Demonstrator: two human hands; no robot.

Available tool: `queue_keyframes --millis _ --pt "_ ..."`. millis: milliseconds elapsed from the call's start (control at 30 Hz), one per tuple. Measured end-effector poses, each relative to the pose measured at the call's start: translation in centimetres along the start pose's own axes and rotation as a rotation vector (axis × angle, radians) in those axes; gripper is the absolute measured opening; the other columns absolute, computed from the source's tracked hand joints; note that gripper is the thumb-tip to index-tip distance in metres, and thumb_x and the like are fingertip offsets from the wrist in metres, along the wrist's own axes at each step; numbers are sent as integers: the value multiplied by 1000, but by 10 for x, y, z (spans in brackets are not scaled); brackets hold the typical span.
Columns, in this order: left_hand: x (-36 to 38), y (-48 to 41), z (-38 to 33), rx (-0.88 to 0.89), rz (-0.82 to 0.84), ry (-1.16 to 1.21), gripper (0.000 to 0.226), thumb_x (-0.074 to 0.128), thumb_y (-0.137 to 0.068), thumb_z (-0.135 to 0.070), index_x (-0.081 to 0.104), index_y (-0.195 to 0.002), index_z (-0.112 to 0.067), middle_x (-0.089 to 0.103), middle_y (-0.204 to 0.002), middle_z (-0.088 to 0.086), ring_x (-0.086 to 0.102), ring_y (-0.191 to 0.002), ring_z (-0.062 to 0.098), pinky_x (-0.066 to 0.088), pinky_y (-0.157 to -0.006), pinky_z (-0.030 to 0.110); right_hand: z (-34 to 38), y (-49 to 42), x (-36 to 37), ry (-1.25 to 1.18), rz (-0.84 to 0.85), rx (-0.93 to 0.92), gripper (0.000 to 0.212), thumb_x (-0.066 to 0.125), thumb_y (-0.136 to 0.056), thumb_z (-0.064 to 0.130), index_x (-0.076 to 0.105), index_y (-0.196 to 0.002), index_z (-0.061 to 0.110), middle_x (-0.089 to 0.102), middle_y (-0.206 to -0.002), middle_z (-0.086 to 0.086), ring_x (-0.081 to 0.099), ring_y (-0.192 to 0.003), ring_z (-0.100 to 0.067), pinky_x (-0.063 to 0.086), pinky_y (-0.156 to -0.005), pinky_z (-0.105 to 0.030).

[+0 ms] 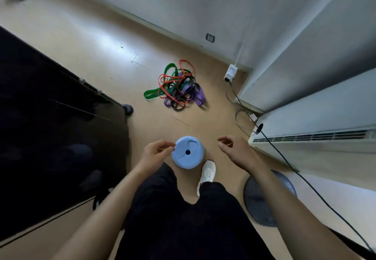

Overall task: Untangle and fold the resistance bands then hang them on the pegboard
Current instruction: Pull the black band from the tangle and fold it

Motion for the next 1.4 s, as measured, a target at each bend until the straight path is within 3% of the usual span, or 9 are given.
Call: queue_keyframes --millis 100,233,400,533,667,800,1000,1200,1400 --pt "-28 -37 -10 3 -14 43 22 65 -96 -16 74 -97 -36 78 -97 -4 72 -97 16 56 -91 35 30 -51 -15 5 0 4 24 65 -95 22 71 -117 14 67 -96 5 62 -87 -11 46 -80 -24" --pt "-74 -105 -13 -16 -20 85 17 64 -97 -18 77 -103 -29 78 -99 -6 71 -100 9 54 -93 30 73 -123 -21 39 -7 16 21 66 -94 23 72 -113 16 68 -93 5 63 -85 -10 53 -81 -27" --pt "-119 -211 -15 -14 125 39 20 64 -97 -19 74 -97 -37 78 -98 -9 70 -98 4 53 -92 25 119 -204 -17 69 -62 80 19 66 -95 24 72 -112 18 67 -92 9 61 -83 -2 43 -70 -11" --pt "-157 -297 -19 -8 201 -6 14 65 -88 -35 73 -88 -46 76 -102 0 70 -102 17 54 -97 40 150 -257 -6 73 -33 127 17 66 -95 24 71 -111 21 68 -94 9 61 -84 -4 41 -67 -6" --pt "-177 -376 -25 -4 198 -28 10 66 -92 -25 72 -96 -31 76 -99 7 68 -100 28 52 -95 46 167 -321 -8 70 -8 147 20 66 -94 20 72 -114 18 70 -98 2 65 -89 -13 49 -76 -13" --pt "-167 -455 -10 -31 192 -64 12 63 -97 -18 72 -100 -25 75 -101 4 68 -97 21 51 -89 34 163 -412 -11 109 16 113 17 66 -93 18 72 -110 20 70 -93 4 64 -84 -11 45 -71 -10" --pt "-106 -589 67 -17 195 -164 14 61 -98 -22 73 -103 -27 71 -94 -12 63 -86 0 47 -77 20 78 -600 56 240 110 61 21 67 -91 20 73 -111 19 74 -99 0 66 -90 -20 53 -84 -33" --pt "-18 -725 201 -9 164 -300 21 61 -98 -23 71 -116 -19 71 -99 -6 66 -92 12 52 -85 30 -78 -764 186 453 307 -2 30 67 -90 28 68 -119 21 65 -115 -1 63 -108 -27 51 -93 -39" --pt "67 -813 293 347 119 -874 42 66 -88 -38 64 -127 -20 69 -117 2 60 -105 30 51 -85 41 -178 -848 275 745 374 -129 60 73 -89 32 50 -143 20 48 -142 -4 51 -128 -30 48 -100 -44"
Point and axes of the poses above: each hand's wrist, its own y-axis away from the middle knuckle, its own x-axis out of the palm, z = x × y, the point moved 9 cm from there along -y, towards the middle knuckle
